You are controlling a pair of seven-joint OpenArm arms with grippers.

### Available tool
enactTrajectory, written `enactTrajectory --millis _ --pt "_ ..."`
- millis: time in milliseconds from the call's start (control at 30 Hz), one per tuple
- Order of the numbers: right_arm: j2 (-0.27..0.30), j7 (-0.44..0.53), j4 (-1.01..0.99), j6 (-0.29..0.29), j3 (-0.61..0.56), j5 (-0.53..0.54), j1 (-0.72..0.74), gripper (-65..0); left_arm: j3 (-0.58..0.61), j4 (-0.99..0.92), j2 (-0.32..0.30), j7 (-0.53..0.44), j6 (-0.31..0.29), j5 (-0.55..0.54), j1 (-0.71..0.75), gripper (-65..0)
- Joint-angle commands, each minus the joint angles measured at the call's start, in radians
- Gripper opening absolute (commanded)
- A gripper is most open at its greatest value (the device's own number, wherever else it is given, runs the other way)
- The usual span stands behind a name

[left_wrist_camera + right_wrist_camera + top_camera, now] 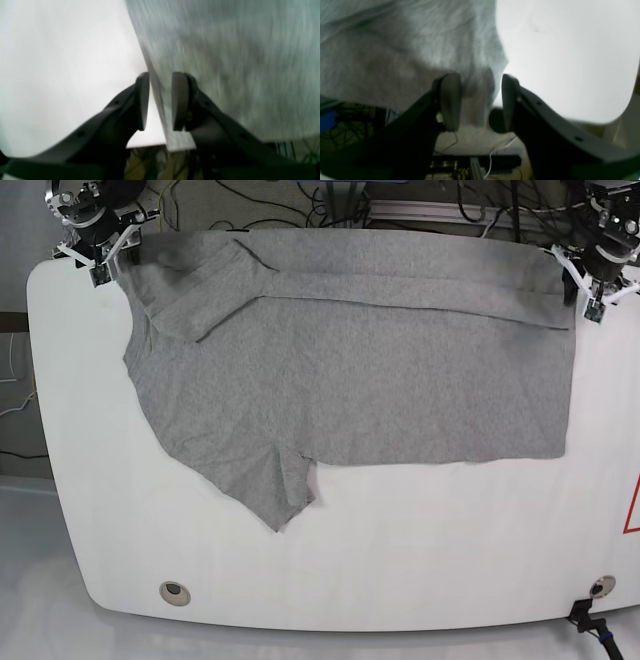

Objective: Fold the T-shirt properly
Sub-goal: 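Drag the folded shirt toward the arms with both grippers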

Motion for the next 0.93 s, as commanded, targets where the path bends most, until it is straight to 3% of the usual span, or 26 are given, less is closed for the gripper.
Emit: enactTrajectory --millis 0,333,600,767,900 --pt "0.017 0.016 0.022 0.035 0.011 0.007 0.006 -38.8 -0.015 0.017 -0.015 -0.012 0.009 -0.001 -0.013 -50.6" --pt "0.013 0.016 0.030 0.039 0.003 0.013 0.161 -38.8 0.019 0.028 0.083 -0.017 0.006 0.002 -0.171 -50.9" --pt "0.007 0.014 0.028 0.033 -0.119 0.013 0.267 -39.1 0.110 0.028 0.161 -0.020 0.013 0.005 -0.222 -51.0" --pt "-0.042 0.014 0.023 0.032 -0.156 0.004 0.318 -39.2 0.174 0.026 0.172 -0.020 0.127 0.022 -0.242 -51.0" --pt "-0.073 0.014 0.022 0.030 -0.172 0.003 0.339 -39.2 0.200 0.026 0.175 -0.020 0.144 0.064 -0.265 -51.0"
